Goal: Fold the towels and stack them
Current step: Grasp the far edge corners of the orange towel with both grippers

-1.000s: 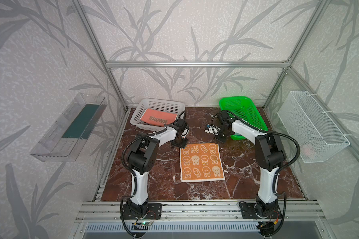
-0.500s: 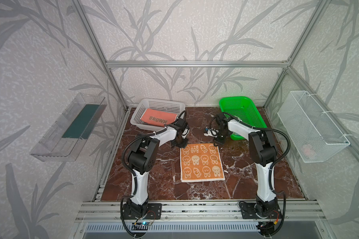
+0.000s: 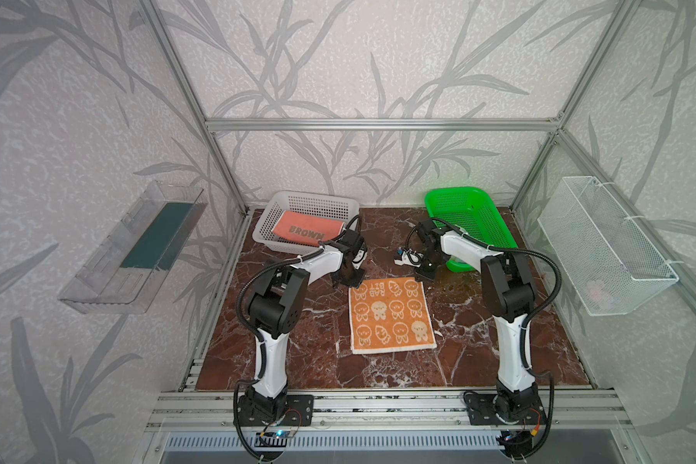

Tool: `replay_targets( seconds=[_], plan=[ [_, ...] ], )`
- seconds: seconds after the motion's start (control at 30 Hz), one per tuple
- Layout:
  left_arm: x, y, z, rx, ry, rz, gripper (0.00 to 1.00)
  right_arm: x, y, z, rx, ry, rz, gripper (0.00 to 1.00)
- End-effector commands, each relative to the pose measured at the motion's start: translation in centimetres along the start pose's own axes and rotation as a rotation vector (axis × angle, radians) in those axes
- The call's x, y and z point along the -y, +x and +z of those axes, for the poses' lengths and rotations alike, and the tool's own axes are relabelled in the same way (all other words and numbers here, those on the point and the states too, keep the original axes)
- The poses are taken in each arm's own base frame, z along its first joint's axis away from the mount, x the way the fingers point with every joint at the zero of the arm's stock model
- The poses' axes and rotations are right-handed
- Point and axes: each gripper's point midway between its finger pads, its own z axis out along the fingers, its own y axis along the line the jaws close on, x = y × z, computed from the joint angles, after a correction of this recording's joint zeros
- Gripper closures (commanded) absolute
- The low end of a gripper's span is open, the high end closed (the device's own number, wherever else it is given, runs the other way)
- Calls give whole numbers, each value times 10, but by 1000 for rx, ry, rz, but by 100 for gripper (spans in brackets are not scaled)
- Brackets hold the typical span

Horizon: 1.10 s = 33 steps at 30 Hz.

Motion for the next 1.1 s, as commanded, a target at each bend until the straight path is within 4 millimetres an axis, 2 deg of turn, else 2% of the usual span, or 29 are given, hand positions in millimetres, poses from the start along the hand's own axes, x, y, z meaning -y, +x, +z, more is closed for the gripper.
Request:
replay_targets(
  seconds=[0.0, 0.23, 0.43, 0.63, 0.73, 0.9, 1.07],
  plan=[
    [1, 8, 6, -53, 17, 13, 100, -13, 8, 11, -42, -66, -14, 98],
    [8, 0, -2, -11, 46, 18, 100, -16, -4, 0, 47, -44, 24, 100],
    [12, -15, -26, 109, 61, 20, 100, -14, -9, -15, 142, 40, 75, 100],
    [4, -25, -46, 196, 4, 24, 100, 5, 1, -32, 192, 149, 153, 100],
    [-1, -30, -55, 229, -23, 22, 100, 18, 2, -47, 251, 191, 199, 100],
    [-4, -42, -63, 273, -46, 27, 100, 27, -10, -70, 355, 222, 188, 100],
    [-10, -52, -70, 324, -83, 28, 100, 31, -18, -77, 383, 230, 163, 100]
  ],
)
